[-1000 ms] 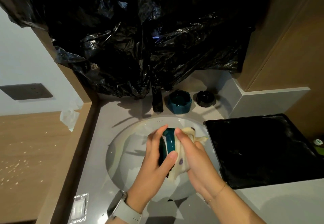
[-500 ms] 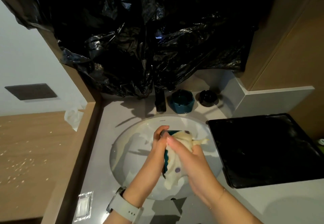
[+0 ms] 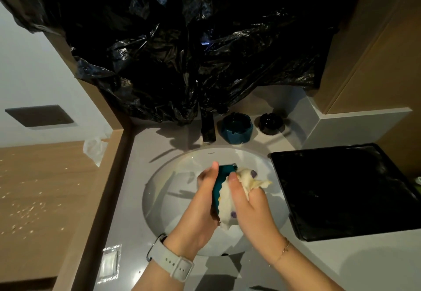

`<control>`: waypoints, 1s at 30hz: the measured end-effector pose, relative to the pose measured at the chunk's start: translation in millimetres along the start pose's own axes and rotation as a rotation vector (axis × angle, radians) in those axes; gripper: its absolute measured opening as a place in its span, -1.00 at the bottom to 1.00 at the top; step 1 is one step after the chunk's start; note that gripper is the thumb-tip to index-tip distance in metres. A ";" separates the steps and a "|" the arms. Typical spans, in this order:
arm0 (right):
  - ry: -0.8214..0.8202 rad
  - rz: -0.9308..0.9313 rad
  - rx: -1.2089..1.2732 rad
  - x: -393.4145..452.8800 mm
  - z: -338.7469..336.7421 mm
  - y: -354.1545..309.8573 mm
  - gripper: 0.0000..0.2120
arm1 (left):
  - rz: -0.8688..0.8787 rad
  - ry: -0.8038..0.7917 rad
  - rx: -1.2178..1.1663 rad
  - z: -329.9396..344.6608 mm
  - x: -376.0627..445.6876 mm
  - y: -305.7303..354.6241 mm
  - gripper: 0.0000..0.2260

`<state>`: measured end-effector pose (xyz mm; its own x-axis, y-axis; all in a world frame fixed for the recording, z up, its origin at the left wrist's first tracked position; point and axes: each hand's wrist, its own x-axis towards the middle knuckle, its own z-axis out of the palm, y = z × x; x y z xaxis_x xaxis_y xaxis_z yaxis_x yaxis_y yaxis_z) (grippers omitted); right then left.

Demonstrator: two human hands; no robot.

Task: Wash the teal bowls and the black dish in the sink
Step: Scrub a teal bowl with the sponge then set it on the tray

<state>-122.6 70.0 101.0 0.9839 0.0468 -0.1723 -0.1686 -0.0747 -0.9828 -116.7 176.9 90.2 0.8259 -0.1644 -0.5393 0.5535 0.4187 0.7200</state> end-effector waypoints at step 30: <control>-0.812 -0.158 -0.947 21.5 -66.5 12.0 -0.47 | -0.437 0.081 -0.208 -10.4 22.5 -10.3 -0.46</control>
<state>-99.6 3.9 90.0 0.6127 0.6938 -0.3784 0.3872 -0.6809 -0.6217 -104.9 178.2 66.1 0.5052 -0.2977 -0.8101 0.8065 0.4971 0.3202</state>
